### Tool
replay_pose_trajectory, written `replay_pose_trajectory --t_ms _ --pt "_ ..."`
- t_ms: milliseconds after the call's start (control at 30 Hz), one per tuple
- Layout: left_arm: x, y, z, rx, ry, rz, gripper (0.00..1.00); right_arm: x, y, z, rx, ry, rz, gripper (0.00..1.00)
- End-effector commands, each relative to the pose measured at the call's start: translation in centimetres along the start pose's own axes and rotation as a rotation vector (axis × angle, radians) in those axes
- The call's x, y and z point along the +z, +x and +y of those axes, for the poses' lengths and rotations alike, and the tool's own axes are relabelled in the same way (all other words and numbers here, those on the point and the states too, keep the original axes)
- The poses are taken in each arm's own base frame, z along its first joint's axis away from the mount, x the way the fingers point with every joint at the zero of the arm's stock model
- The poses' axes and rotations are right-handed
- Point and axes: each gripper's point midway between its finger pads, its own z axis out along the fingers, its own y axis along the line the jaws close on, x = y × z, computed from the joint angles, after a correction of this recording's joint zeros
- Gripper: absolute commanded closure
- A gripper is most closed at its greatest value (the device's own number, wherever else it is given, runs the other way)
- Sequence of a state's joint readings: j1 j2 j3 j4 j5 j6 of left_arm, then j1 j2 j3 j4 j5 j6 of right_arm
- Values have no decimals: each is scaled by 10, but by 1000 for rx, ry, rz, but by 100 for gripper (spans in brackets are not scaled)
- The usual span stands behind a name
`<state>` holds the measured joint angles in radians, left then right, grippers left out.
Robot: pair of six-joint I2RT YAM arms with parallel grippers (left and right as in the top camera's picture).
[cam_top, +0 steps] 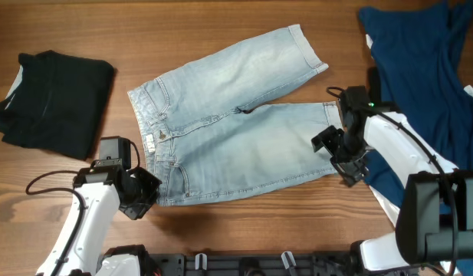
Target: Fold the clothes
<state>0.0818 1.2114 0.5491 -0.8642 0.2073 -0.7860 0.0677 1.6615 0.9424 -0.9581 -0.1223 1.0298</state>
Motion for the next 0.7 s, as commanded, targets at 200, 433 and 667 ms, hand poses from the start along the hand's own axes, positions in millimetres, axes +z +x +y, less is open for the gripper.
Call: replay_pose_trajectory --t_ms 200,433,667 --pt "-6 -5 0 18 -7 -25 96 39 -14 -8 94 -62 -103 21" --pt "-6 -3 4 14 -24 -19 96 39 -31 -13 124 -43 -201 54" --pt "-12 3 2 87 -16 11 96 29 -40 4 3 -89 -234 96"
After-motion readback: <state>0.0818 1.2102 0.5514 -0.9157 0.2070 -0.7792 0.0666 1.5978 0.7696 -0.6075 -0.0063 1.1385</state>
